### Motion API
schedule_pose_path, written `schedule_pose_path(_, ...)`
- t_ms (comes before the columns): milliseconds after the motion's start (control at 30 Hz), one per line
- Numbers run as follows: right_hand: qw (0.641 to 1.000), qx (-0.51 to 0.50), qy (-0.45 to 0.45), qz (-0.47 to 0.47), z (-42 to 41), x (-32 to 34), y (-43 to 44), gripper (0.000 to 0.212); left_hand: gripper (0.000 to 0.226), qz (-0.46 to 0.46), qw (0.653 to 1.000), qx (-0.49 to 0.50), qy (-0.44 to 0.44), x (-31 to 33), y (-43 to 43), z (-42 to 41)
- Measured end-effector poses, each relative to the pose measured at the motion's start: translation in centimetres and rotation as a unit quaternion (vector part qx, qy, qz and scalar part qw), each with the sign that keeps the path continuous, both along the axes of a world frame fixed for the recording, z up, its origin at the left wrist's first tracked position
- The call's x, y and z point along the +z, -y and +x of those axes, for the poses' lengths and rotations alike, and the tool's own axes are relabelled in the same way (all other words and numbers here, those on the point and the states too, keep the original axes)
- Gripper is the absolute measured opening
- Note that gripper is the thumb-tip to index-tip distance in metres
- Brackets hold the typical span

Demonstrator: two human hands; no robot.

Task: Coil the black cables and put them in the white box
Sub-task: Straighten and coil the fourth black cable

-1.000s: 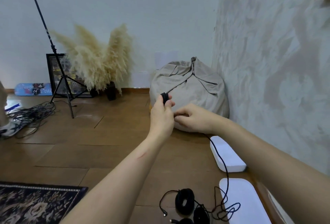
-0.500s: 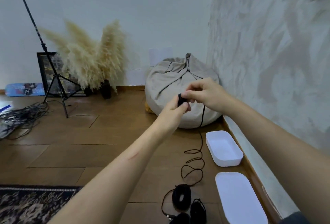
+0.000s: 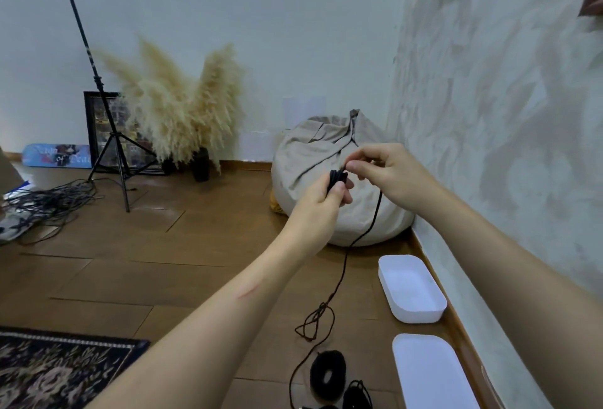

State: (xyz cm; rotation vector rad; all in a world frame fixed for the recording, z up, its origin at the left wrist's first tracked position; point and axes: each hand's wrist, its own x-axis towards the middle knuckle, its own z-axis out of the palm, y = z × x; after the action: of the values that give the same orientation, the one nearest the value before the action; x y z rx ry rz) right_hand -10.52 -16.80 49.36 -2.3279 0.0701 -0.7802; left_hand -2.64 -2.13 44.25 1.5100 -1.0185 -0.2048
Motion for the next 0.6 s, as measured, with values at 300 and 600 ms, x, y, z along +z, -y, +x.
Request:
schedule_pose_path(300,0.99,0.016,0.046,0.135,-0.5,-0.5,-0.4,0.009,0.021,-0.016,0.996,-0.083,-0.016,1.2,-1.0,-0.4)
schedule_pose_path(600,0.958,0.053,0.01,0.281,0.3,-2.4,-0.4,0.019,0.021,-0.065,0.986,-0.127,-0.088,1.7,-0.8,-0.5)
